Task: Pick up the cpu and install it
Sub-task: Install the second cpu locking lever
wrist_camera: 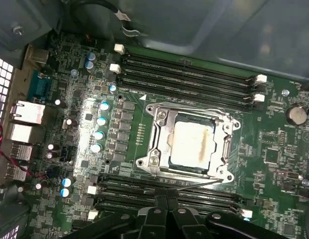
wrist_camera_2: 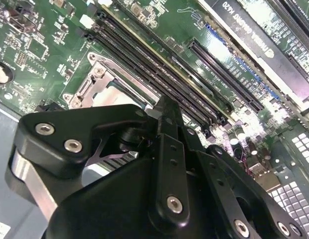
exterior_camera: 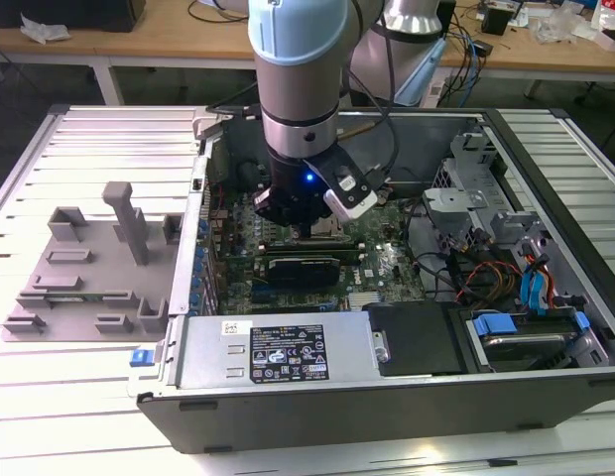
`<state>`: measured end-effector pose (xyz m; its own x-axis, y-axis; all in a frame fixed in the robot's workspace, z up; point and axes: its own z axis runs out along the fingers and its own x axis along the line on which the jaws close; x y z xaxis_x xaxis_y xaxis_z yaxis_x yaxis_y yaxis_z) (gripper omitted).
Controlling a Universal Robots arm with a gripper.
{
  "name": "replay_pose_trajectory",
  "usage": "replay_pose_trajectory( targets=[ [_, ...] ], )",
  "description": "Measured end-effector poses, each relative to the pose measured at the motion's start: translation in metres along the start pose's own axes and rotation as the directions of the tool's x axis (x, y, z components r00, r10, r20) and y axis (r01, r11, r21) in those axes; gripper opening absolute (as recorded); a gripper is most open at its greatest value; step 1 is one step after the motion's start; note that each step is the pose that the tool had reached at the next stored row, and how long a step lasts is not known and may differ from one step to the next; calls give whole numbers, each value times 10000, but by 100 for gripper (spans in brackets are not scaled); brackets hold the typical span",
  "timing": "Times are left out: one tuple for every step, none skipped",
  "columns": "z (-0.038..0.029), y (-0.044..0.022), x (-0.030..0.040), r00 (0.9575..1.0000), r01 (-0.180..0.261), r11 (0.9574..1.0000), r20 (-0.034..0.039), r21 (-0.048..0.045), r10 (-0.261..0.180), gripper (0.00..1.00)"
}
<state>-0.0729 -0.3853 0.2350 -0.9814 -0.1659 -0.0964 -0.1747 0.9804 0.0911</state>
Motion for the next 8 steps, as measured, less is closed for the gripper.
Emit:
replay_pose_trajectory(
  targets=[
    [0, 0, 0, 10000, 0, 10000, -1, 0, 0, 11],
    [0, 0, 0, 10000, 0, 10000, -1, 1, 0, 11],
    [1, 1, 2, 10000, -2, 10000, 1, -1, 2, 11],
    [3, 4, 20, 10000, -6, 10000, 4, -12, 6, 11],
    [2, 7, 42, 10000, -8, 10000, 4, -19, 8, 11],
    [2, 10, 57, 10000, -12, 10000, 6, -23, 12, 11],
    [6, 15, 87, 10000, -22, 10000, 8, -25, 22, 11],
    [12, 17, 101, 10000, -28, 10000, 8, -25, 28, 11]
  ],
)
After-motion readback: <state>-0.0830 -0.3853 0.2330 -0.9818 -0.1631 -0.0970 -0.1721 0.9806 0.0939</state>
